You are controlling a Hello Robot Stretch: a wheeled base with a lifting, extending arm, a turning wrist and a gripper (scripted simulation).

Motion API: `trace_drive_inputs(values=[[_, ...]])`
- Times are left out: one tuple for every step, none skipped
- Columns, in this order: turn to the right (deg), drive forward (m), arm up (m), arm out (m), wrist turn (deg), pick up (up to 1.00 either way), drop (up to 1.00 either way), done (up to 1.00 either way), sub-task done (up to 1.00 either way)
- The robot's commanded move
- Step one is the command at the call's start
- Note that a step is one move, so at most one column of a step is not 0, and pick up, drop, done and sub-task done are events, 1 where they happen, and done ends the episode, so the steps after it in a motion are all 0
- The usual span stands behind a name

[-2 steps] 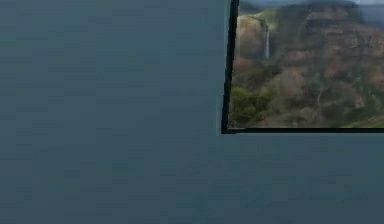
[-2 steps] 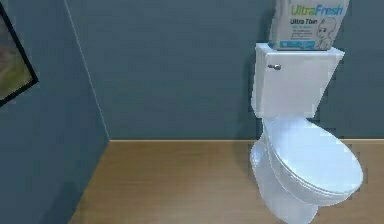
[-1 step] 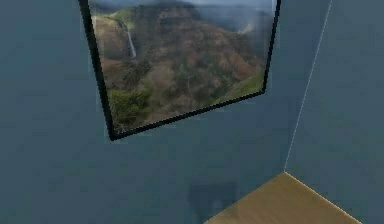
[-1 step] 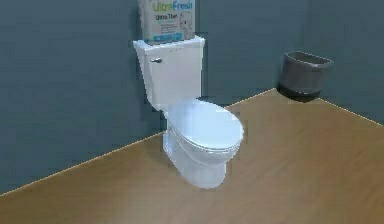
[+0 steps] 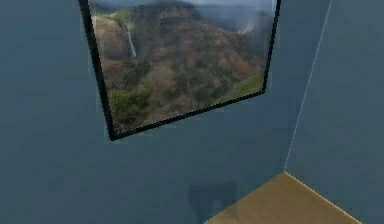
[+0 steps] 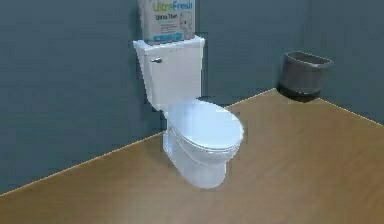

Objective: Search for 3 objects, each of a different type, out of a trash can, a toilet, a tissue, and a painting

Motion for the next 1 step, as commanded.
trace_drive_inputs(values=[[45.0,0.00,0.00,0.00,0.0,0.00,0.00,0.00,0.00]])
